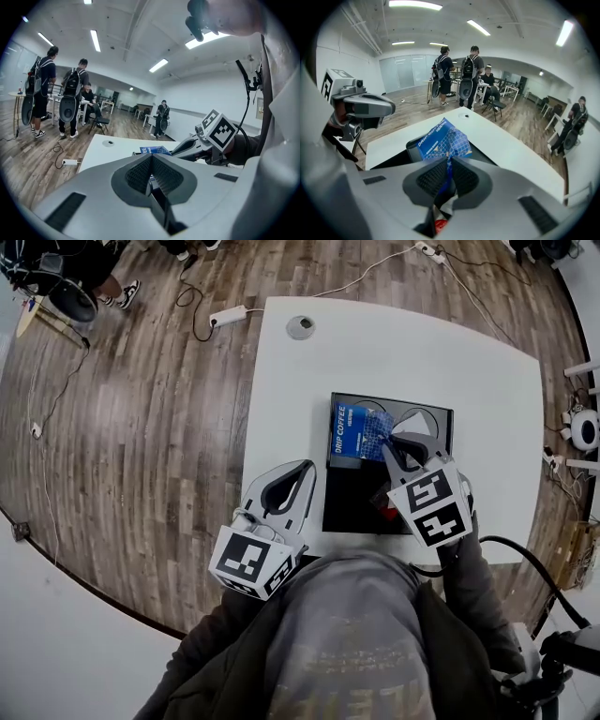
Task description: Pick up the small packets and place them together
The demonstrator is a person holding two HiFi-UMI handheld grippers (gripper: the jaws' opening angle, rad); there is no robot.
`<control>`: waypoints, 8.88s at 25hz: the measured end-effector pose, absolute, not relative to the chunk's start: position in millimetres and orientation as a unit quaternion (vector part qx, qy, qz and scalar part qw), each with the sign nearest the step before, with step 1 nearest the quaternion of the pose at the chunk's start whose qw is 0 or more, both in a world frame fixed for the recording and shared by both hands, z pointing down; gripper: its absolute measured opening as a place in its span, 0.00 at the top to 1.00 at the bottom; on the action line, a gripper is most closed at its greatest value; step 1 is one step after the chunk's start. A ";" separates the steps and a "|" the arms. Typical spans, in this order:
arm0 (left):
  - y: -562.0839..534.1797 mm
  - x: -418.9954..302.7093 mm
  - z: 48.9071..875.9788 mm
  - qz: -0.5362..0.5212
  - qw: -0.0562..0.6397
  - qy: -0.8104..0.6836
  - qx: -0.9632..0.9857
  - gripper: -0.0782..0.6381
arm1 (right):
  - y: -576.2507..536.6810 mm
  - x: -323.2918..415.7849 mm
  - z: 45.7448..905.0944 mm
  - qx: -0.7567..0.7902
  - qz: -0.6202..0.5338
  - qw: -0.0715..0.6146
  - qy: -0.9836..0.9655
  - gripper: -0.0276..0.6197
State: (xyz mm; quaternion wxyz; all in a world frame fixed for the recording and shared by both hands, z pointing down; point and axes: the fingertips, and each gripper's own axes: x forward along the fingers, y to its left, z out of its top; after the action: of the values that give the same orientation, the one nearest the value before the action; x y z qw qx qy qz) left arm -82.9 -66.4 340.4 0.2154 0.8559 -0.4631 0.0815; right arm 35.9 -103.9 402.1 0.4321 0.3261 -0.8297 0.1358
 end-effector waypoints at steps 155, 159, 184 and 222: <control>-31.4 -135.8 337.5 0.037 0.213 -0.499 0.840 0.89 | -96.6 -7.6 371.7 0.260 0.063 0.472 -0.840 0.89; -45.0 -138.7 344.0 0.045 0.230 -0.505 0.831 0.89 | -113.0 -7.3 388.8 0.256 0.085 0.478 -0.836 0.88; -40.0 -128.3 341.1 0.055 0.228 -0.507 0.830 0.89 | -114.9 1.1 382.0 0.278 0.096 0.443 -0.847 0.77; -27.4 -46.4 333.7 0.093 0.211 -0.413 0.881 0.89 | 16.3 58.6 490.7 0.197 0.208 0.543 -0.789 0.57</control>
State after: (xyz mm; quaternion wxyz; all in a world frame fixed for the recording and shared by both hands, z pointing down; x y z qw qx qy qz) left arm -46.4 -27.4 333.7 0.2109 0.8813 -0.4126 0.0927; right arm 58.6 16.3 490.7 0.5433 0.1966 -0.7892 0.2082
